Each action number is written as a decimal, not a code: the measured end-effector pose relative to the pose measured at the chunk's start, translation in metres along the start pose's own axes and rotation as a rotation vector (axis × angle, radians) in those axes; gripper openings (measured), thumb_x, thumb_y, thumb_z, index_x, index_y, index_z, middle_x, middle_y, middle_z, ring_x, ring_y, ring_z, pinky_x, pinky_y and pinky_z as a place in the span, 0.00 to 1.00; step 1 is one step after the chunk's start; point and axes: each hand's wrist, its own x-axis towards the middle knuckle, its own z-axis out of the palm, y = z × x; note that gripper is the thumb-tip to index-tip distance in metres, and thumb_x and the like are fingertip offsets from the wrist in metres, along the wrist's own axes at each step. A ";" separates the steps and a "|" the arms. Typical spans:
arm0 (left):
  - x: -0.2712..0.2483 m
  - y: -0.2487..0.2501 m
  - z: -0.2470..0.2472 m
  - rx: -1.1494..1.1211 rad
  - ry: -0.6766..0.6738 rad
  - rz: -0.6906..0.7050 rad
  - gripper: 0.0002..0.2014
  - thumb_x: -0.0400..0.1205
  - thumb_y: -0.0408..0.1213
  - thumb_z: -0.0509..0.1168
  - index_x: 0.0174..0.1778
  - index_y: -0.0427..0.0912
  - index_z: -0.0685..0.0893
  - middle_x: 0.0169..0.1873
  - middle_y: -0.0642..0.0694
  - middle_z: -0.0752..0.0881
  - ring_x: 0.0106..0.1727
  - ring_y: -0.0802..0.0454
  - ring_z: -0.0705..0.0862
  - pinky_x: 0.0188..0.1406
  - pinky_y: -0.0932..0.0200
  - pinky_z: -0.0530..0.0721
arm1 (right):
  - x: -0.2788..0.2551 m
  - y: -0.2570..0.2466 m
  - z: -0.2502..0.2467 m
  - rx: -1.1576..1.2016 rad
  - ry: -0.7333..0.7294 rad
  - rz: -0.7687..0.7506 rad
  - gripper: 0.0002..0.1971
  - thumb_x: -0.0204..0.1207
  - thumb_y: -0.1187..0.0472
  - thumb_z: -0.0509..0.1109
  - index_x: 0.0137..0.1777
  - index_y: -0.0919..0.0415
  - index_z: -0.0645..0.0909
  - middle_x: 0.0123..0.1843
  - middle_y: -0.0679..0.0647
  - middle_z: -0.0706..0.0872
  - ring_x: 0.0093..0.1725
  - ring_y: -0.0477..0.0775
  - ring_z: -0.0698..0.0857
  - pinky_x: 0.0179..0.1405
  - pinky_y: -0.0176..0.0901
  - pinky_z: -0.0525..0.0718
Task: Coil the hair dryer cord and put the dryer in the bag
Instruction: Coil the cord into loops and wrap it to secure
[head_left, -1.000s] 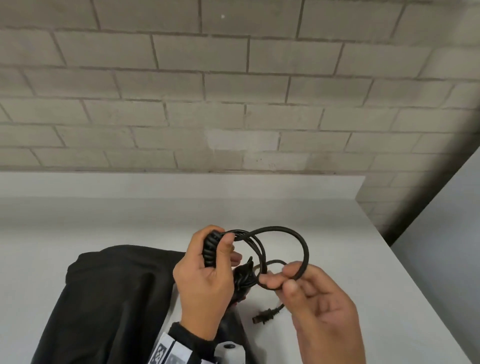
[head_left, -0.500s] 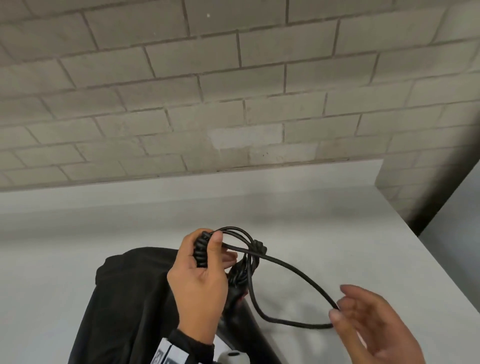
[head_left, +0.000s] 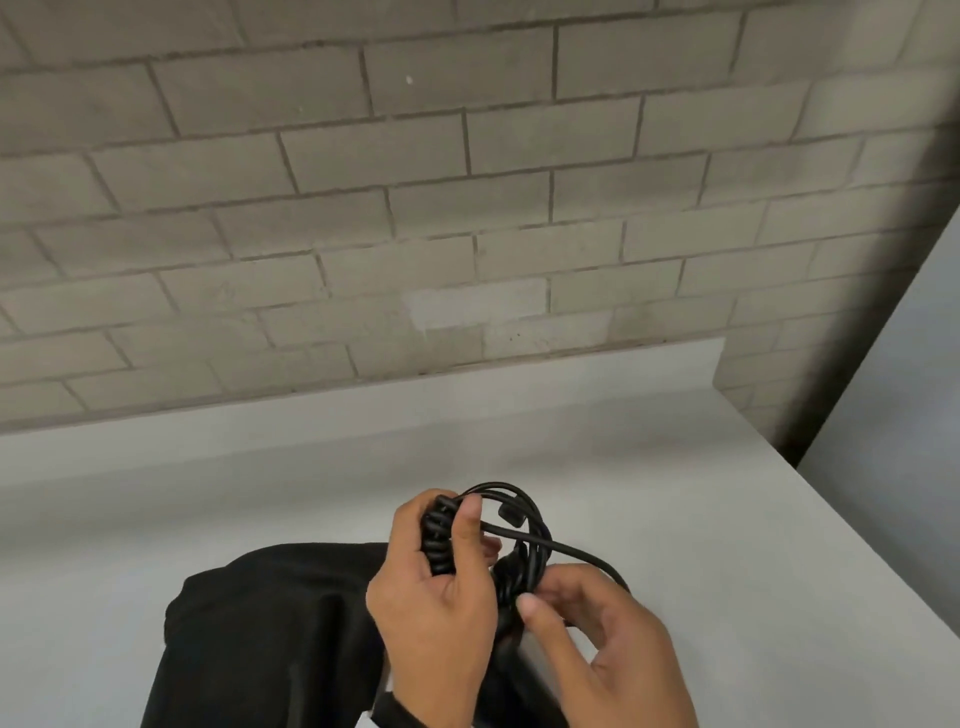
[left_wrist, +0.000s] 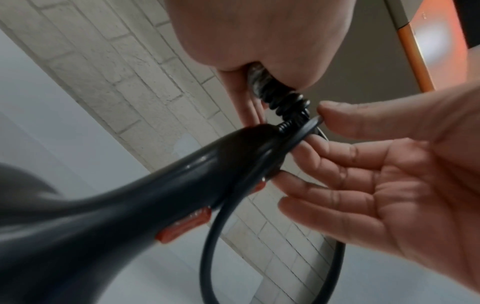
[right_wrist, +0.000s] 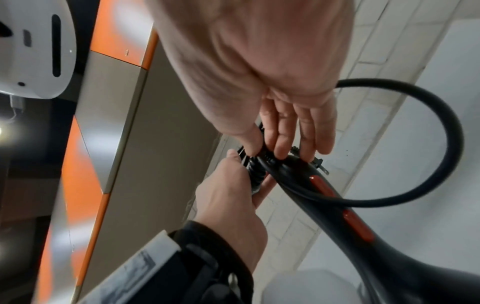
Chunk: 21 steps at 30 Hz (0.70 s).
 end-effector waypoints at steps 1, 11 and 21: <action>0.001 -0.002 0.000 0.002 -0.012 0.021 0.11 0.79 0.59 0.66 0.46 0.56 0.82 0.29 0.58 0.89 0.29 0.60 0.90 0.34 0.51 0.91 | 0.000 -0.003 0.000 -0.007 -0.005 0.008 0.15 0.72 0.64 0.77 0.46 0.39 0.85 0.41 0.39 0.92 0.48 0.39 0.90 0.49 0.29 0.83; 0.000 -0.008 -0.008 0.013 -0.100 0.212 0.19 0.81 0.64 0.61 0.51 0.53 0.82 0.30 0.54 0.88 0.31 0.63 0.90 0.32 0.68 0.86 | -0.002 -0.020 -0.021 -0.533 0.110 -0.371 0.08 0.76 0.51 0.62 0.52 0.43 0.80 0.38 0.39 0.87 0.31 0.41 0.84 0.32 0.26 0.79; 0.005 -0.007 -0.018 0.075 -0.051 0.098 0.18 0.76 0.62 0.64 0.44 0.51 0.84 0.32 0.58 0.88 0.33 0.58 0.89 0.36 0.74 0.82 | -0.017 -0.016 -0.094 -0.102 -0.451 -0.422 0.20 0.85 0.41 0.50 0.59 0.48 0.80 0.59 0.44 0.81 0.58 0.47 0.81 0.60 0.27 0.70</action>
